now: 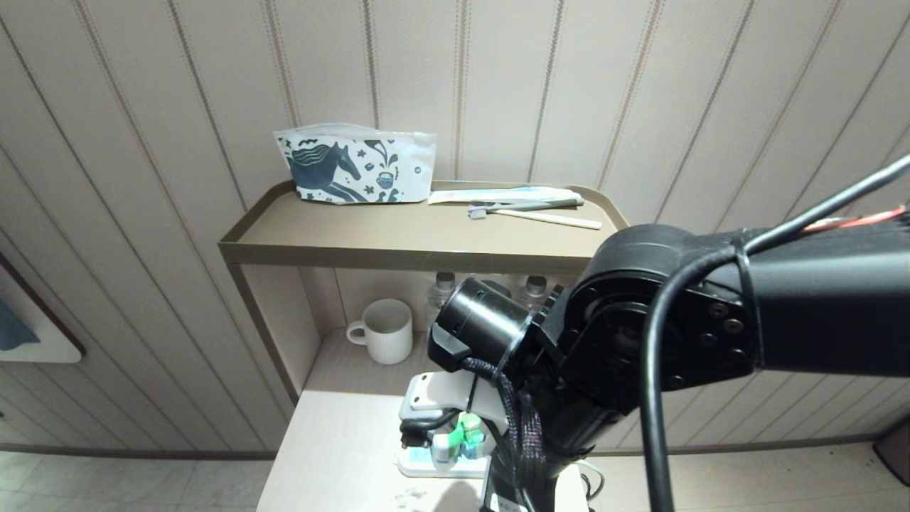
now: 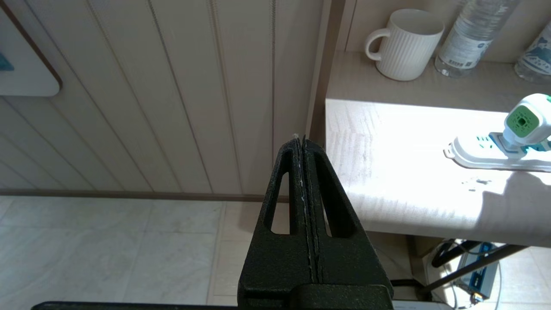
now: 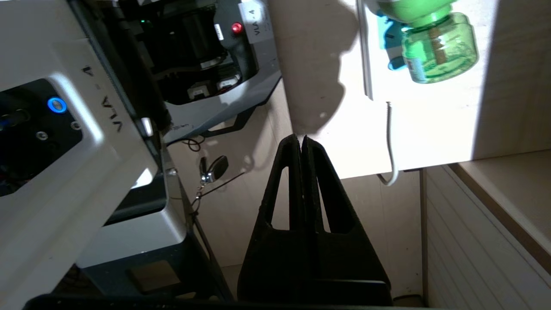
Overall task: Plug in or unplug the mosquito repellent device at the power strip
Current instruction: Hold the socket with your left hand and unplug it with your right hand
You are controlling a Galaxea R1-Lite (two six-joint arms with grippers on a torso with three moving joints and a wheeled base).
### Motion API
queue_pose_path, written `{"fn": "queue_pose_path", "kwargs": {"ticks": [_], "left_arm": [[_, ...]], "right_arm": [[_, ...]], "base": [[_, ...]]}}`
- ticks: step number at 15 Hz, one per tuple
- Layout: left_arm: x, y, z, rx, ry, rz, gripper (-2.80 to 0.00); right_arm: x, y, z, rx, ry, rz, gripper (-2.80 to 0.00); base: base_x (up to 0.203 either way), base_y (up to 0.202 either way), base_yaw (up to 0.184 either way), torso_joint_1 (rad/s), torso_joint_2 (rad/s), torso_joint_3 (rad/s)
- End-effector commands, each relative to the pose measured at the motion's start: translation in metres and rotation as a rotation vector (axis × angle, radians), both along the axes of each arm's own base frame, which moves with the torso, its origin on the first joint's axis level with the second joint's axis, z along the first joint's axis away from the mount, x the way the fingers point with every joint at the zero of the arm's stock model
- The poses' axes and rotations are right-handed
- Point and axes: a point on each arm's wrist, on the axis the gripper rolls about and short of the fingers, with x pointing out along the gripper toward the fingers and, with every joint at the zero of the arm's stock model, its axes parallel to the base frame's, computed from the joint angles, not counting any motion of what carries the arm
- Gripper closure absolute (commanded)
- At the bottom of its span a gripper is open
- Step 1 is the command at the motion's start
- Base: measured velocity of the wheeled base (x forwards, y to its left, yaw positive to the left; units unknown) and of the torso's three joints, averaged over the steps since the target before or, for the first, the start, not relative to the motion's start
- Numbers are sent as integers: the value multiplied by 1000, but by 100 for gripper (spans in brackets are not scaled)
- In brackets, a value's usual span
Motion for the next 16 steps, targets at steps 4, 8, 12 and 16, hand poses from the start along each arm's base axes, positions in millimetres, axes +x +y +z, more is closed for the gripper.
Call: {"fn": "queue_pose_path", "kwargs": {"ticks": [4, 8, 12, 16], "left_arm": [[0, 0, 0, 0, 1, 1, 0], [0, 0, 0, 0, 2, 0, 0], [0, 0, 0, 1, 2, -1, 0], [0, 0, 0, -1, 1, 1, 0]], "right_arm": [[12, 4, 7, 26, -27, -18, -280], [25, 0, 11, 47, -46, -51, -280], [37, -12, 3, 14, -28, -91, -280], [48, -48, 1, -40, -41, -65, -280]], "base": [[0, 0, 0, 0, 0, 0], [0, 0, 0, 0, 0, 0], [0, 0, 0, 0, 0, 0], [0, 0, 0, 0, 0, 0]]}}
